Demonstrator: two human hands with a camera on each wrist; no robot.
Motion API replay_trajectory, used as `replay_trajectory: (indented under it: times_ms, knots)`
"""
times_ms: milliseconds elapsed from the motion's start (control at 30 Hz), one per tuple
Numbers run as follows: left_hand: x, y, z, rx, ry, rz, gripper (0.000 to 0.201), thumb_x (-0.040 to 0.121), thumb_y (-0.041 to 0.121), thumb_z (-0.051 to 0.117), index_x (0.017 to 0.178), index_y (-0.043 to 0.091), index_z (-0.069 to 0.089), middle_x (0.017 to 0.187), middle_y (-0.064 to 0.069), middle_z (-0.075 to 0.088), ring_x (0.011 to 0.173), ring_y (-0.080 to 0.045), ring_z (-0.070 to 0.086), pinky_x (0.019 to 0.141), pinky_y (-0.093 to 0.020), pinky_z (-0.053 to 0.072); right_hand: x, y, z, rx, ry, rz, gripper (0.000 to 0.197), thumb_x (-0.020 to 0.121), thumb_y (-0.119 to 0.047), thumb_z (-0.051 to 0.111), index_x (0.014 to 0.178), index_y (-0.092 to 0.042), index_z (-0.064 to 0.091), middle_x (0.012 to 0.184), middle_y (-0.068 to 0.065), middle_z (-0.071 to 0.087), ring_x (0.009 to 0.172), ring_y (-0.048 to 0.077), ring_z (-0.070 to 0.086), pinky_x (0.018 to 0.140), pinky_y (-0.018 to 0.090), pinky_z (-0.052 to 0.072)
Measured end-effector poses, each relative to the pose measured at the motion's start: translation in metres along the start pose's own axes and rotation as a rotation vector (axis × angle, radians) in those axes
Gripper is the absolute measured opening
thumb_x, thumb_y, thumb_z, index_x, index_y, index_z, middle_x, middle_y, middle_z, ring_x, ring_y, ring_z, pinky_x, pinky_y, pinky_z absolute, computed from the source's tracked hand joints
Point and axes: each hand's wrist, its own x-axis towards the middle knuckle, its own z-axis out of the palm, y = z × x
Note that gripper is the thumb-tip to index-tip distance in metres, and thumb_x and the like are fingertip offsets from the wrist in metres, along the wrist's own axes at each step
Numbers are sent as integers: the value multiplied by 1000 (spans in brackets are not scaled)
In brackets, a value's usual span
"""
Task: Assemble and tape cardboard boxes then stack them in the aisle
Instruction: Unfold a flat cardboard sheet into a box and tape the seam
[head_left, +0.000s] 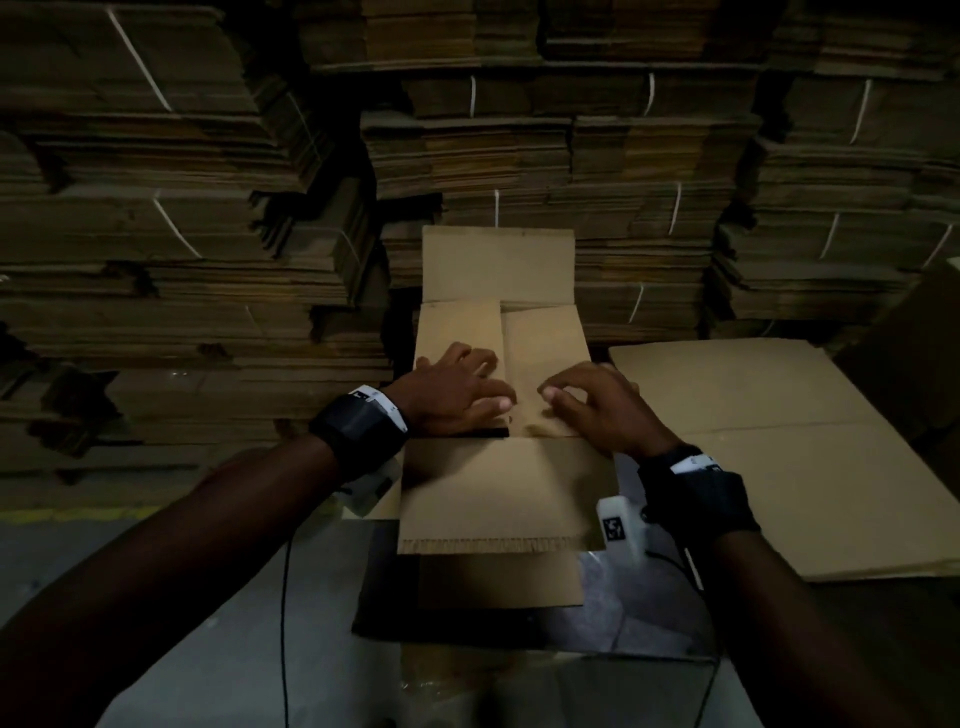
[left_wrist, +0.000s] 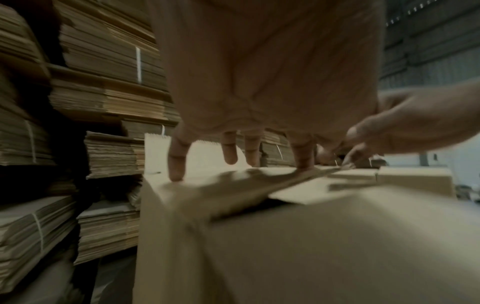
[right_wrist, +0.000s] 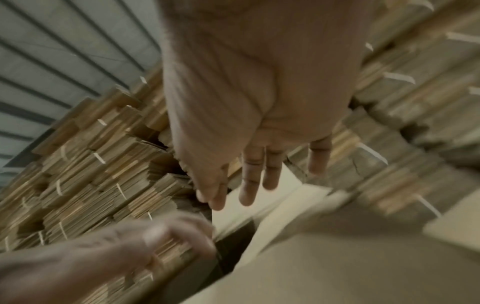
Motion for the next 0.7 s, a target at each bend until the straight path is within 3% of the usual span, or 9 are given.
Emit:
replay_trajectory:
  times_ms: [100,133,200,300,367,533,633,700]
  knots:
    - [-6,-7,-10,-91,94,37,47,101,62,23,136,47,50,152,-6,34,140,-26,21,104,-55,40,12,-11,1,-31,-116,28,22,100,-41,59,115,-34,74,129,-2,64,124,11,46,100,25,31]
    - [-9,-8,-14,-104,130,41,43,103,57,28,136,44,53,151,-7,36,141,-26,23,105,-52,40,14,-17,3,-92,-173,66,25,101,-44,57,121,-41,70,142,-1,55,134,17,37,103,29,24]
    - [-16,-12,-19,-125,216,43,40,105,51,33,134,39,57,151,-6,38,140,-25,26,105,-49,40,20,-26,10,-235,-299,130,33,102,-54,48,133,-53,56,161,-1,32,148,27,17,111,49,18]
    - [-25,-17,-24,-130,366,69,47,101,53,31,127,33,64,143,-6,47,134,-24,37,100,-48,45,27,-35,26,-383,-473,167,41,102,-62,37,140,-53,49,170,-1,5,153,31,-4,116,61,6]
    - [-32,-22,-29,-104,480,81,48,102,53,32,119,27,68,136,-5,53,128,-23,44,93,-47,49,27,-37,33,-400,-459,154,39,101,-61,40,130,-45,61,169,2,9,153,31,-1,115,59,9]
    - [-54,-31,-52,26,667,-17,55,103,52,35,95,14,74,116,-6,66,112,-26,56,80,-44,52,27,-44,8,-258,-148,22,16,94,-48,60,100,-40,72,156,-1,39,145,27,24,101,43,23]
    - [-64,-39,-60,159,633,-207,66,98,57,30,77,12,74,108,-7,68,108,-26,56,77,-40,50,32,-42,-26,-232,-60,-16,12,93,-29,66,97,-35,75,151,-7,47,143,25,30,105,49,29]
    - [-69,-43,-59,247,545,-379,69,96,60,31,78,10,75,115,-10,67,114,-29,53,86,-44,48,33,-37,-51,-289,-61,-12,19,93,-19,67,102,-33,75,148,-8,52,144,26,33,108,53,31]
